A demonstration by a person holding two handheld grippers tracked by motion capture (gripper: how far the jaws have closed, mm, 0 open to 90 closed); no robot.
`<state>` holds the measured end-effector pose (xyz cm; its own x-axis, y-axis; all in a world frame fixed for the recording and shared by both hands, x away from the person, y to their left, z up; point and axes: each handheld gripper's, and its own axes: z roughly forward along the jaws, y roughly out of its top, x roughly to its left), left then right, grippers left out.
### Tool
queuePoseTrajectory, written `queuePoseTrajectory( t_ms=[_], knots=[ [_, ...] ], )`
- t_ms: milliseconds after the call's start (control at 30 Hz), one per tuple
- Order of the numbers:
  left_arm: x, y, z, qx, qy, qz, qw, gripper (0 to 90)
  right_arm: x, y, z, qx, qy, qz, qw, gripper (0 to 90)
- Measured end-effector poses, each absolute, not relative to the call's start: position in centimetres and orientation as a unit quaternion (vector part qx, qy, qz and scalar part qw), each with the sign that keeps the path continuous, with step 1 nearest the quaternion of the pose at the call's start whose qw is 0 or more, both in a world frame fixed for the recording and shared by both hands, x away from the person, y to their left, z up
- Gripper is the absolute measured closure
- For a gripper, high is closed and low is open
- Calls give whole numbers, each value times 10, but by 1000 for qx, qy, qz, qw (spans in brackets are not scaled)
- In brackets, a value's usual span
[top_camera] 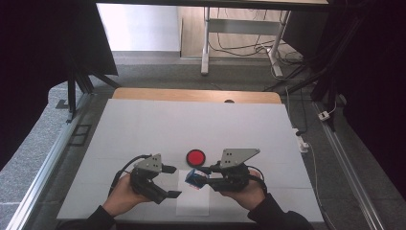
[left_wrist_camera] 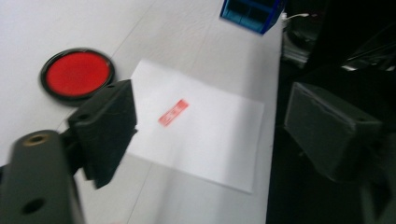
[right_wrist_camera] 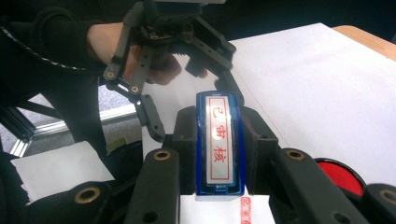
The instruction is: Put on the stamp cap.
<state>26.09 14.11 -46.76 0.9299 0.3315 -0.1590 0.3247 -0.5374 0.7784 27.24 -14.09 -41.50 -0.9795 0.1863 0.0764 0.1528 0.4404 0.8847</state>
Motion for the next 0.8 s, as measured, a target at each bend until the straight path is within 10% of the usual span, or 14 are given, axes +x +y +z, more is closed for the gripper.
queuePoseTrajectory(
  t_ms=[800],
  knots=[
    [219, 211, -474, 834, 347, 48, 427, 0, 275, -153, -416, 142, 854, 498, 46, 708]
  ],
)
